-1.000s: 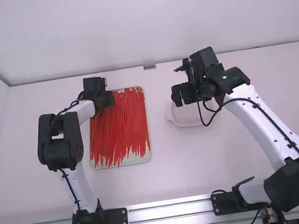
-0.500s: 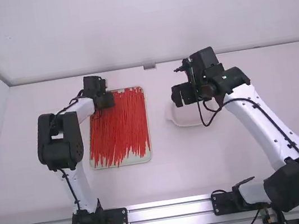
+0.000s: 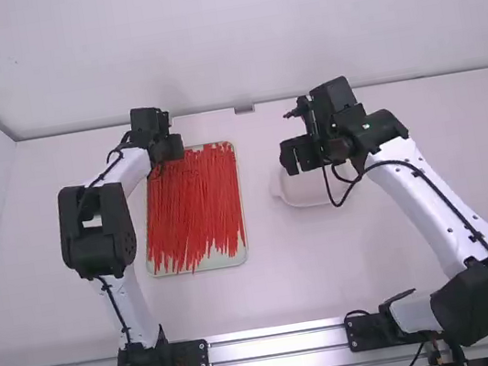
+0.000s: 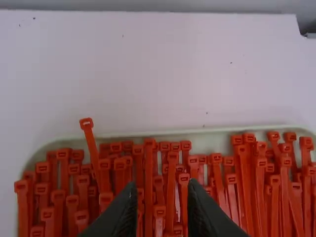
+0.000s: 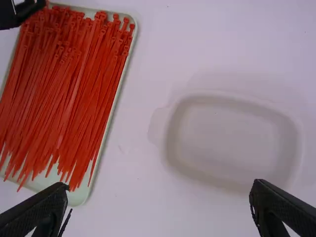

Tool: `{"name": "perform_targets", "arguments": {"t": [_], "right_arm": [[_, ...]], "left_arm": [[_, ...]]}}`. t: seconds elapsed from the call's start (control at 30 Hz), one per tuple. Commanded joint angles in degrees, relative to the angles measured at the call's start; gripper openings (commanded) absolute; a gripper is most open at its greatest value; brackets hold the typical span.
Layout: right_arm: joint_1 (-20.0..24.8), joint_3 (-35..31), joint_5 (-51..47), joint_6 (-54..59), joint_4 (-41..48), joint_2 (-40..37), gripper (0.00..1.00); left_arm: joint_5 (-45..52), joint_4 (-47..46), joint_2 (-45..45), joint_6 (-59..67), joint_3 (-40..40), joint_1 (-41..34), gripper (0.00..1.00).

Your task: Fasten the cable tie

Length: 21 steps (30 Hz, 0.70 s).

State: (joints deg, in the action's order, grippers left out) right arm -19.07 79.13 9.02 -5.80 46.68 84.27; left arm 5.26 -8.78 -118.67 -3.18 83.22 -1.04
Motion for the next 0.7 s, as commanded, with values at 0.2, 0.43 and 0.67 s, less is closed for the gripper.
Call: {"name": "perform_targets", "arguments": {"t": [0.2,0.43,0.67], "right_arm": [[-0.1,1.1,0.0,0.2,-0.1,0.7,0.98],[-0.1,-0.5,0.2,0.0,-0.2,0.7,0.98],[-0.1,-1.2,0.2,-0.8,-0.3,0.7,0.98]], "left_arm": [[-0.2,0.2,-2.7,0.2,0.7,-0.9,0.27],[-0.2,-0.4,-4.7,0.0,0.7,-1.0,0.24],[-0.2,0.0,-4.8,0.0,0.7,-1.1,0.25]]}}
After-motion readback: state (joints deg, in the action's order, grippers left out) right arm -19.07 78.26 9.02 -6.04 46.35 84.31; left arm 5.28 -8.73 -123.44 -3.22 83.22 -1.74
